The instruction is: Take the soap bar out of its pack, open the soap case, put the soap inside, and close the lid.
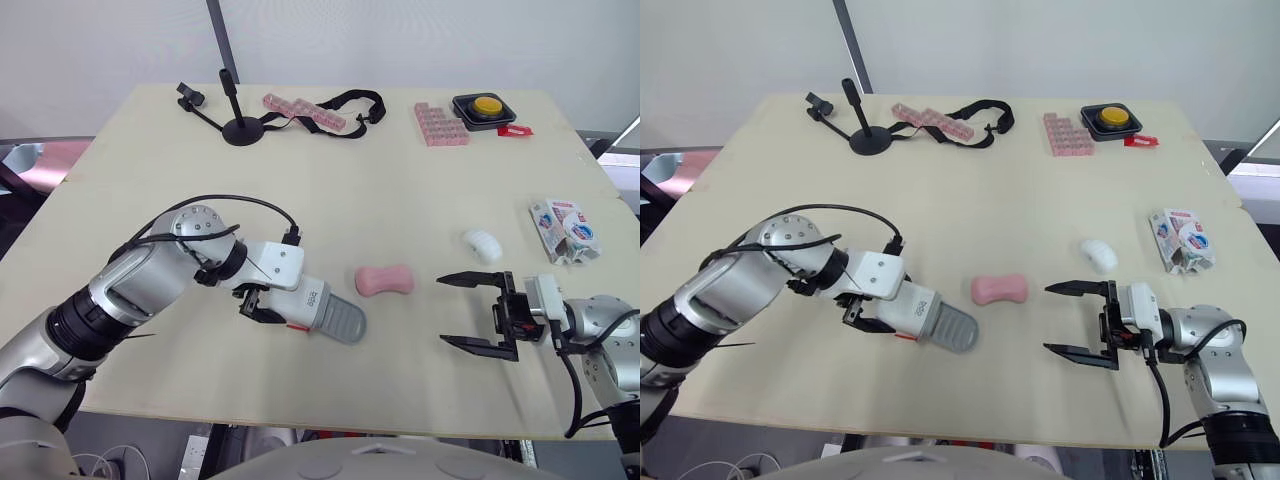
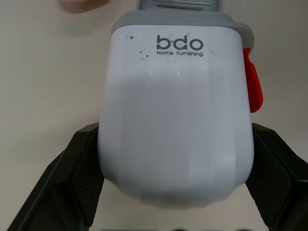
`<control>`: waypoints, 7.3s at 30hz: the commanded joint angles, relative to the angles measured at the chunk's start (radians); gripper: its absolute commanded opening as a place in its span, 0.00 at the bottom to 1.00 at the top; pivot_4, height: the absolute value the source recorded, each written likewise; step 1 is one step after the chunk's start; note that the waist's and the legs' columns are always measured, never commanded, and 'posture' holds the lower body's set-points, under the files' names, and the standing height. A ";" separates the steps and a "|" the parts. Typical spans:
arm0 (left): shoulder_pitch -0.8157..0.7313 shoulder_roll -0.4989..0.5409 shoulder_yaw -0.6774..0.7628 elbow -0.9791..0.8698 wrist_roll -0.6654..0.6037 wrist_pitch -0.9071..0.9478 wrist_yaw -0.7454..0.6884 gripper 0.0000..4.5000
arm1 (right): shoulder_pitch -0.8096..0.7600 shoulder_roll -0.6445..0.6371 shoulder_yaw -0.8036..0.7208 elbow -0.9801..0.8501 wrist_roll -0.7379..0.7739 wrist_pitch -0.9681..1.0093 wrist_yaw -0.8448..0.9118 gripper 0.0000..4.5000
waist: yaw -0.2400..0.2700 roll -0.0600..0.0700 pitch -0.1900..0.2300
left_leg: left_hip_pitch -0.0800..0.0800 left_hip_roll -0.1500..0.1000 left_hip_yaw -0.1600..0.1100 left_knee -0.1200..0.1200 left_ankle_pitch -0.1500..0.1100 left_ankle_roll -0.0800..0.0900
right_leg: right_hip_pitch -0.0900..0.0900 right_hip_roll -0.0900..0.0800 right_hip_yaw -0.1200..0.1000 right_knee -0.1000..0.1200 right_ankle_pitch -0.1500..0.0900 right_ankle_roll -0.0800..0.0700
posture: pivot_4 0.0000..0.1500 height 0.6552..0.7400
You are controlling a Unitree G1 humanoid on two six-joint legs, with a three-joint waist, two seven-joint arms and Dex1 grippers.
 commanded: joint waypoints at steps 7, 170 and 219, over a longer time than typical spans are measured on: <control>0.018 0.042 0.035 -0.034 -0.025 0.012 -0.028 0.77 | -0.010 -0.014 -0.009 0.009 0.003 -0.020 0.016 0.98 | 0.000 0.000 0.000 | 0.000 0.000 0.000 0.000 0.000 0.000 | 0.000 0.000 0.000 0.000 0.000 0.000 | 1.00 0.99; 0.911 -0.236 0.632 0.215 -0.442 -0.863 0.123 1.00 | -0.643 0.039 0.564 -0.485 -0.429 1.062 -0.318 0.38 | -0.002 -0.002 -0.001 | 0.003 0.003 0.002 -0.005 0.001 -0.003 | -0.002 0.002 0.000 0.004 0.000 0.000 | 1.00 0.99; 0.775 -0.205 0.588 0.229 -0.429 -0.794 0.110 1.00 | -0.588 0.033 0.459 -0.653 -0.110 1.290 -0.632 1.00 | 0.003 -0.002 -0.001 | 0.009 0.002 0.003 -0.007 0.003 -0.006 | 0.002 0.002 0.002 0.007 0.000 0.000 | 1.00 0.99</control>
